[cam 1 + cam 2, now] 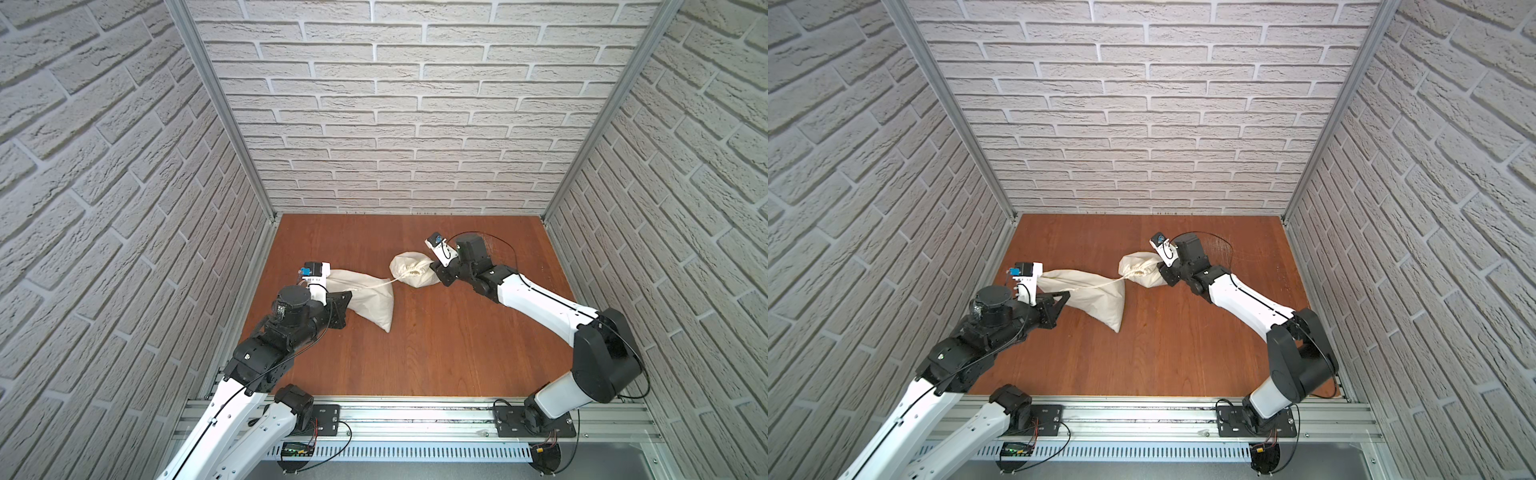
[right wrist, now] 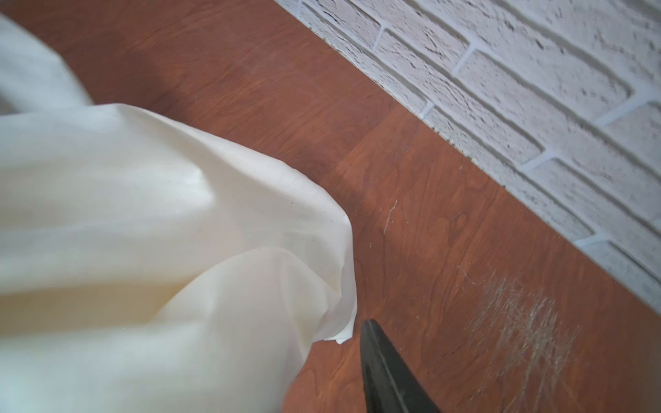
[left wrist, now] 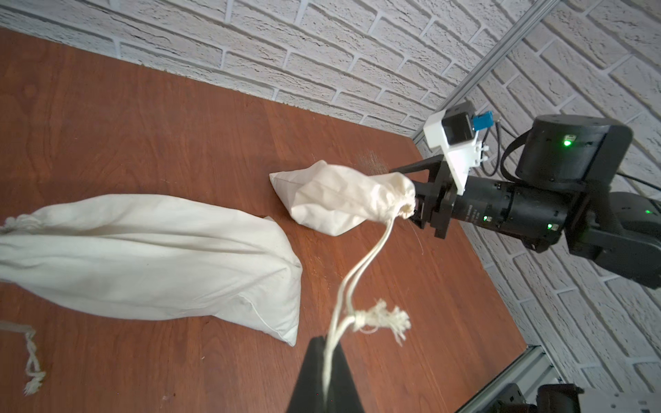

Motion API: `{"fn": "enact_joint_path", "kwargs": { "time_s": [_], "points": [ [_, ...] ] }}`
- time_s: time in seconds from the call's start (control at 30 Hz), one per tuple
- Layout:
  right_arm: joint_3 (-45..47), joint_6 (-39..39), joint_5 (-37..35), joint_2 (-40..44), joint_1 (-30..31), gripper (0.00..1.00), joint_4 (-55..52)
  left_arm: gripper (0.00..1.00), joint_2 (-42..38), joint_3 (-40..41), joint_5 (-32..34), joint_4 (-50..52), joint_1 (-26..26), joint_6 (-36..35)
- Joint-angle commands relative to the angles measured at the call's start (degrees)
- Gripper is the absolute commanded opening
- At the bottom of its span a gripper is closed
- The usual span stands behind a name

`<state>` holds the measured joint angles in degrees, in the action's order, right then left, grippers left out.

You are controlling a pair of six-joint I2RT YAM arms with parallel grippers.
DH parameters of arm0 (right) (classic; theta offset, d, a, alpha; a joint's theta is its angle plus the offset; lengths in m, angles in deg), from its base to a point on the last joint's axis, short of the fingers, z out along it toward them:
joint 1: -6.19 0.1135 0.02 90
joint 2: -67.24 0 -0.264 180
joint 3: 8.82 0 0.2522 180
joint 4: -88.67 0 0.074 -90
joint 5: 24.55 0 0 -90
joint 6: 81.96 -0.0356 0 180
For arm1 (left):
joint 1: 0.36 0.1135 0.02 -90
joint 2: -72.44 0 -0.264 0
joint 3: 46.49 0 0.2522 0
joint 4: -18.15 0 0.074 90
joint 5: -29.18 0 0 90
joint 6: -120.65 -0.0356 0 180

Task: Close the soil bag
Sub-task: Frap the soil bag at the center of the board.

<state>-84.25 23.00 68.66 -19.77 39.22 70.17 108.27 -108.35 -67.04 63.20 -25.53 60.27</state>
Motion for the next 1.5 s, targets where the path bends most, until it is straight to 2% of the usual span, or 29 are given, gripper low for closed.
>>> {"fn": "enact_joint_path", "kwargs": {
  "time_s": [0.0, 0.1, 0.2, 0.4, 0.53, 0.87, 1.07, 1.27, 1.37, 1.47],
  "points": [
    [2.7, -1.1, 1.5, 5.6, 5.2, 0.62, -1.5, 0.00, -0.1, -1.0, 0.7, -3.7, -0.4, 0.0],
    [4.6, -3.2, -1.3, 9.9, 9.7, 0.71, -1.8, 0.00, 0.3, -1.1, 0.5, -3.3, -0.6, 0.1],
    [6.0, -5.0, -0.6, 12.5, 13.4, 0.79, -0.8, 0.00, -0.2, -1.0, 0.7, -3.3, -1.0, 0.3],
    [3.8, -2.4, -4.1, 10.8, 20.8, 0.83, -3.0, 0.00, -1.1, -1.0, 1.3, -3.3, -1.4, 0.3],
    [0.0, -0.6, -4.5, 6.3, 22.6, 0.77, -4.4, 0.00, -1.1, -1.2, 1.2, -3.3, -1.5, 0.4],
    [-8.6, 2.1, -5.2, -2.0, 23.8, 0.52, -9.6, 0.00, -1.4, -1.6, 1.4, -2.8, -1.5, 0.2],
    [-11.4, 4.5, -3.7, -5.0, 23.8, 0.50, -13.0, 0.00, -1.6, -1.8, 1.8, -2.6, -1.6, 0.0],
    [-11.9, 5.3, -6.7, -6.8, 23.8, 0.48, -12.5, 0.00, -1.3, -2.4, 1.8, -2.5, -1.6, -0.3],
    [-12.0, 5.4, -8.7, -7.3, 23.8, 0.40, -12.2, 0.00, -1.0, -2.8, 1.9, -2.3, -1.6, -0.5],
    [-12.0, 5.7, -11.9, -7.4, 23.7, 0.20, -12.7, 0.00, -1.3, -3.3, 2.4, -1.6, -1.6, -1.0]
  ]
}}
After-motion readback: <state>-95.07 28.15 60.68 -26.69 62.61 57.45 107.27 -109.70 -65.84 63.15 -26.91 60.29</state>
